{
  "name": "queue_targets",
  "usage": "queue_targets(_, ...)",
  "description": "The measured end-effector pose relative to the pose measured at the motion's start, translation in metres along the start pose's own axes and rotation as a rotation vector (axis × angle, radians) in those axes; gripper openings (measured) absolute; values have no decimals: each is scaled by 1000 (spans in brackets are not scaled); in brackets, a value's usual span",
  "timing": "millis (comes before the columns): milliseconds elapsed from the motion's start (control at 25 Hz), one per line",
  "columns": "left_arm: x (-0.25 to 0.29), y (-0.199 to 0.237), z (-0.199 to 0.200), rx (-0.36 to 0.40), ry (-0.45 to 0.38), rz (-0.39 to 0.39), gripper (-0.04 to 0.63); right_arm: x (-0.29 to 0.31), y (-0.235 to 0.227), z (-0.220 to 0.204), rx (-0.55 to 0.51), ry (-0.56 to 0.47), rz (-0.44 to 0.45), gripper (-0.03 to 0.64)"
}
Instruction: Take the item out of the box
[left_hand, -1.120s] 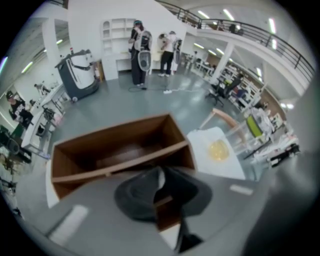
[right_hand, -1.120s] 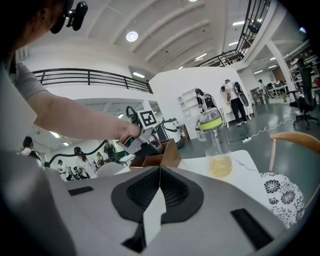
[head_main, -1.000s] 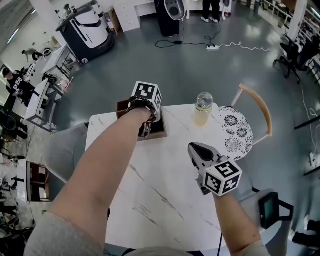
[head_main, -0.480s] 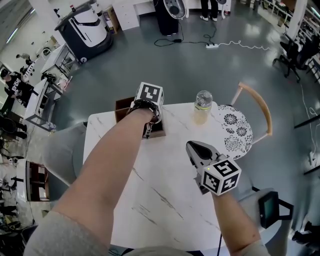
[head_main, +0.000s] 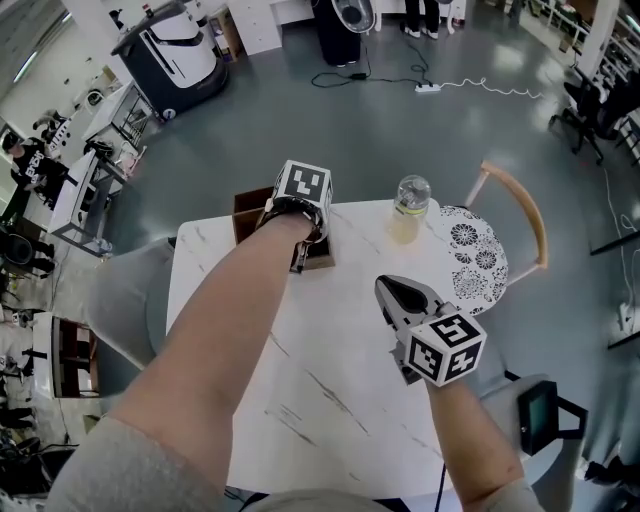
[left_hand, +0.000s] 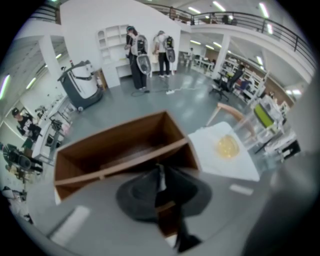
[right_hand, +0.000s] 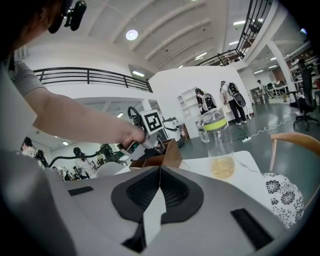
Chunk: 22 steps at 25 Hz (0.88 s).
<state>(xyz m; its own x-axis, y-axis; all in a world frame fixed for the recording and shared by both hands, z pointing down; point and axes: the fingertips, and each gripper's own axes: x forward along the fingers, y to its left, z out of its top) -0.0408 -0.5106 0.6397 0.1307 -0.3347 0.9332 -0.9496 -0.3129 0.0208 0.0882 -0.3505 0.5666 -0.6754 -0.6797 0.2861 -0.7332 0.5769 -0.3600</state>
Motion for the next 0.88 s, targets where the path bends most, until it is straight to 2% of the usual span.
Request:
queue_targets(440,-2,-2,3,49,-36,-27,16,-11,-4,6,-2,-2,-28,9)
queue_targets(880,-9,2,10,42,-86,-61,5,-15,0,7,-7,-7,-38,8)
